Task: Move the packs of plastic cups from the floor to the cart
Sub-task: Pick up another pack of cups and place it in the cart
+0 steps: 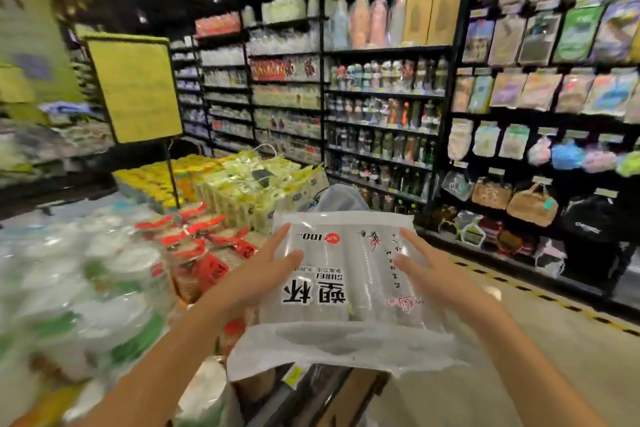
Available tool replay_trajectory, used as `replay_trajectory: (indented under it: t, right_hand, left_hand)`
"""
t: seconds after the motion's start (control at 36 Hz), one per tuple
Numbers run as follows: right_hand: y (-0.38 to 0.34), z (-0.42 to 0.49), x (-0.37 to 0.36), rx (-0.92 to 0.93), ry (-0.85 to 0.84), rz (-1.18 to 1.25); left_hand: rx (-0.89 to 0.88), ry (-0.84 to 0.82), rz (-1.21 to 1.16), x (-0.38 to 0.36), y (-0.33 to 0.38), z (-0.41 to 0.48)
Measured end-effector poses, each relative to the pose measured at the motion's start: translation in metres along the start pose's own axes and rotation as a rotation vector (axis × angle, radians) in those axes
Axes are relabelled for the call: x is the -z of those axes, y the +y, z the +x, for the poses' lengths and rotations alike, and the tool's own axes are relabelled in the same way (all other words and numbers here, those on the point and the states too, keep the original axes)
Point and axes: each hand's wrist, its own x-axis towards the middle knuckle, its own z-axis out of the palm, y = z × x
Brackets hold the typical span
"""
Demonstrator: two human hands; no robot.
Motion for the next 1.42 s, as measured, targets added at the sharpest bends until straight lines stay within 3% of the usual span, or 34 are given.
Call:
replay_trajectory:
  t: [0.28,0.53,0.81,1.08,1.28,1.42]
  right_hand:
    - [-0.081,0.046,-0.076,0.331,-0.351,-0.011]
    - [-0.181,-0.007,-0.173,0.649,-0.64,0.022]
    - [-0.288,-0.159,-0.287,0.901,-1.026,0.074]
    - [-0.361,-0.371,-0.379,1.16,-1.317,0.112]
    - [-0.397,-0.5,-0.433,1.294,-1.464,0.121]
    - [-0.419,-0.568,-0.472,1.323,-1.58,0.124]
  left_hand:
    - [0.279,0.418,-0.054,0.058,-0.04,-0.105]
    - [0.53,0.84,-0.114,0.092,-0.052,-0.27]
    - [0.77,1.232,-0.058,0.093,-0.05,-0.486]
    - [1.083,1.466,0.006,0.07,-0.044,-0.704]
    - [1.172,1.651,-0.051,0.049,-0.045,-0.82]
    - [1.226,1.677,-0.032,0.042,-0.042,-0.872]
